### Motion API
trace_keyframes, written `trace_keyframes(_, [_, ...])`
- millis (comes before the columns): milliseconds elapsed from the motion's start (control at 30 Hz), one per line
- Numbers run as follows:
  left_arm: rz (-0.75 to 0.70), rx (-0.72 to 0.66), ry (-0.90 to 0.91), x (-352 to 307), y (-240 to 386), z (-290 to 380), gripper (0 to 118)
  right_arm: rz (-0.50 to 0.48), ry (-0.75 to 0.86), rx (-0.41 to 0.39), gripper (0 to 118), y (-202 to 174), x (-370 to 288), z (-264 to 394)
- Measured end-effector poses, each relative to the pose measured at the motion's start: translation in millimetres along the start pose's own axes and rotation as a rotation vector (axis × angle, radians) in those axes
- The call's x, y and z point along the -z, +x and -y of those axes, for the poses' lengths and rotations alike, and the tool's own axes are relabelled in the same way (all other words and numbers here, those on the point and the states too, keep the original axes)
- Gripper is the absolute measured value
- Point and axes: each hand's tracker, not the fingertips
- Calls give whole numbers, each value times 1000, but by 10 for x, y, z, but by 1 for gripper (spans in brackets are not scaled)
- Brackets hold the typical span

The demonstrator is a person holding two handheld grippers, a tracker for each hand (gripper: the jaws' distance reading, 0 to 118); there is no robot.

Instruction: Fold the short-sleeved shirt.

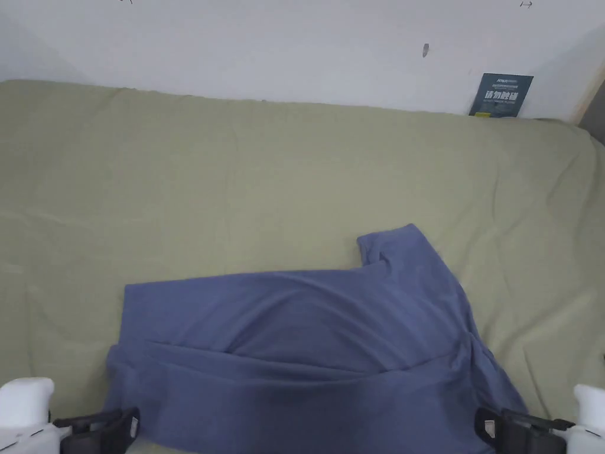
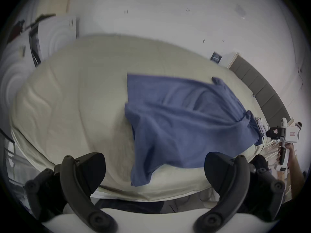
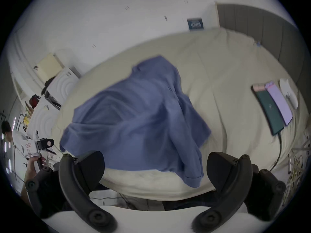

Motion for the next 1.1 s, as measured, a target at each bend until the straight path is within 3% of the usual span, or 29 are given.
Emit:
trace_keyframes(133, [-4,79,154,-324,206,98,118,62,197,-160,118,-452,-299,21])
trace_keyframes(200, [-89,136,227,-390,317,164,118,91,229,-219,117,-645,-315,57])
trace_keyframes(233, [-124,147,228,-369,359,197,118,68,227,-229,108,-723,-313,63])
trace_keyframes(267, [-147,139,222,-356,419,179,103,42,227,-225,65,-785,-296,70])
trace_keyframes(300, [-79,97,187,-312,439,198,54,61,220,-226,11,-837,-212,69])
trace_keyframes(333, [-78,77,183,-270,452,192,0,130,211,-255,0,-892,-147,72])
trace_keyframes(367, [-109,127,150,-160,488,140,0,123,226,-276,0,-911,-111,64])
trace_keyframes(433, [-41,110,36,67,449,-109,0,-17,137,-254,0,-926,16,13])
trace_keyframes(533, [-73,108,14,400,364,-534,0,12,132,-340,0,-1032,139,-26])
trace_keyframes(633, [-142,108,-16,945,205,-1085,2,6,117,-340,0,-1058,278,-74])
trace_keyframes(667, [-154,101,-30,1170,146,-1294,34,-6,103,-325,0,-1045,326,-110])
trace_keyframes(700, [-164,101,-48,1354,108,-1444,82,-7,101,-316,0,-1039,358,-112])
trace_keyframes(733, [-184,99,-73,1568,69,-1574,117,-5,98,-309,0,-1035,391,-130])
trace_keyframes(867, [-227,150,-206,2220,-54,-1883,116,1,80,-290,0,-1003,500,-193])
trace_keyframes(1033, [-199,147,-285,2561,100,-1716,112,16,60,-254,0,-917,566,-251])
trace_keyframes(1100, [-212,219,-327,2621,161,-1617,73,26,53,-238,0,-868,586,-274])
